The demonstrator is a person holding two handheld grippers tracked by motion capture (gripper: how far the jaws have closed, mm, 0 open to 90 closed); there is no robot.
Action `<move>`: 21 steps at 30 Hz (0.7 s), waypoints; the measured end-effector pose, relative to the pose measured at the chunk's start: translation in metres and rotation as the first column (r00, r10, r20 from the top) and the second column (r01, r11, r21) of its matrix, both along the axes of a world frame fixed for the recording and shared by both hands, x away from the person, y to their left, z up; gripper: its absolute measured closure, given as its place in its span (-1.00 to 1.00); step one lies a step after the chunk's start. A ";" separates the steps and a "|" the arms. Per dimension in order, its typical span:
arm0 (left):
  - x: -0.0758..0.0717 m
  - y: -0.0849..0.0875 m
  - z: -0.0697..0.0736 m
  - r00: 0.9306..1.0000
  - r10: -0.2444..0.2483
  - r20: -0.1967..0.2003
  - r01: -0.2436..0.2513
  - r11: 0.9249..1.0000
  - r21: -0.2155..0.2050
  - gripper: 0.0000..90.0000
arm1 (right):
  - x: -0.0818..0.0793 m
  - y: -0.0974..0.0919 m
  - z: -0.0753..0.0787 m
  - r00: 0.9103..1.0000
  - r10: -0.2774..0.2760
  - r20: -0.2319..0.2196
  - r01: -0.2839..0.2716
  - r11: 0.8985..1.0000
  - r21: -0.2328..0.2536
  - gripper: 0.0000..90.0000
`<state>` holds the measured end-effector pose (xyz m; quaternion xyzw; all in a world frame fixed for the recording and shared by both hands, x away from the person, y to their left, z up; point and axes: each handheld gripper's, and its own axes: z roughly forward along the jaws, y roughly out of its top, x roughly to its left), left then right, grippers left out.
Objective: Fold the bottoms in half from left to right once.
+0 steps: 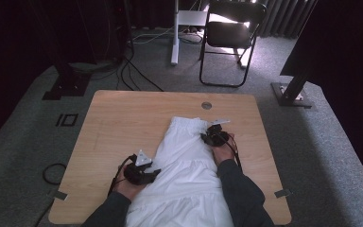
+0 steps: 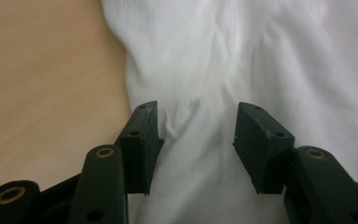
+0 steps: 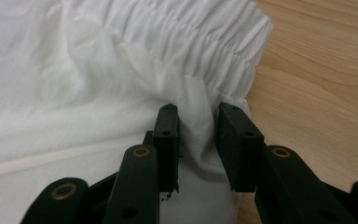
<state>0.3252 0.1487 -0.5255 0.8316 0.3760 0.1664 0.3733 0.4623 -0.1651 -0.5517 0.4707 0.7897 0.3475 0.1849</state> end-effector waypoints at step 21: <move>0.143 -0.081 -0.018 0.986 0.149 -0.069 -0.142 0.985 0.098 -0.23 | -0.002 0.002 0.000 1.000 0.004 0.003 -0.004 1.000 -0.003 0.41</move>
